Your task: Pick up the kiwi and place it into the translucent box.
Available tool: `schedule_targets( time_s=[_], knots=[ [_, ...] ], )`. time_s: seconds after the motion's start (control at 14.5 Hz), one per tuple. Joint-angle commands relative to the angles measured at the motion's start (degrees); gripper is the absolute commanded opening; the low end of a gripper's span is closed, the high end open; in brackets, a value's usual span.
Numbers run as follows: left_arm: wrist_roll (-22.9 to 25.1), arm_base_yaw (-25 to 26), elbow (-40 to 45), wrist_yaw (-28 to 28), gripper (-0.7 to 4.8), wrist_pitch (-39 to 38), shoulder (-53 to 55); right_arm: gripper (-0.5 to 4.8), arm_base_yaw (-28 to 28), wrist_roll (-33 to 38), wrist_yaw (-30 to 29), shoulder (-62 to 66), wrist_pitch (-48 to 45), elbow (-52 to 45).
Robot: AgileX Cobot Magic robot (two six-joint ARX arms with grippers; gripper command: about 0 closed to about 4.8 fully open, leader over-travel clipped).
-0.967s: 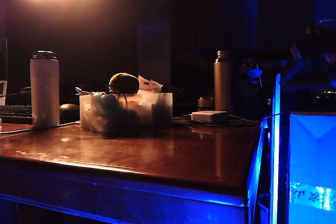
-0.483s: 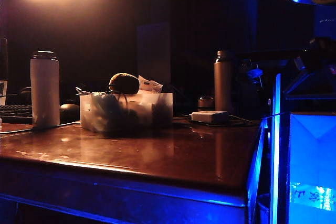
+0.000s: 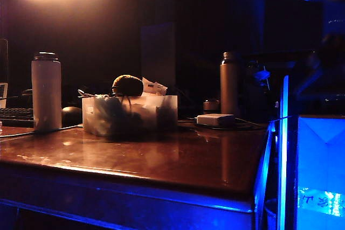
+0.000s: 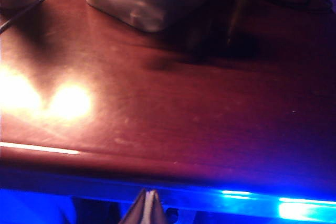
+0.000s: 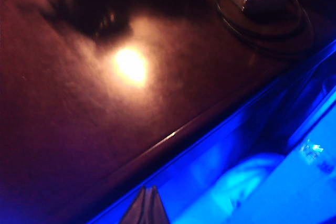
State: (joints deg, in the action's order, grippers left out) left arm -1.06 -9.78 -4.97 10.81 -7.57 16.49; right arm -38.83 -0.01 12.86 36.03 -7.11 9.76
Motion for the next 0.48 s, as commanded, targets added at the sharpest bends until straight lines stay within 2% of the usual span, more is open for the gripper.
schedule_targets(
  time_s=[0.07,0.35,0.48],
  knots=[
    [0.0,0.0,-0.1,-0.1,-0.03,-0.1,-1.4,-0.01,0.1,0.2,0.3,-4.2,-1.0,-1.6],
    [0.1,0.1,-0.1,-0.1,-0.03,-0.2,-6.9,-0.01,0.4,0.2,0.3,-10.8,1.0,-3.5],
    [0.1,0.1,-0.1,-0.1,-0.03,-0.2,-9.6,-0.01,3.2,0.2,0.1,-17.0,0.9,-7.1]
  ],
)
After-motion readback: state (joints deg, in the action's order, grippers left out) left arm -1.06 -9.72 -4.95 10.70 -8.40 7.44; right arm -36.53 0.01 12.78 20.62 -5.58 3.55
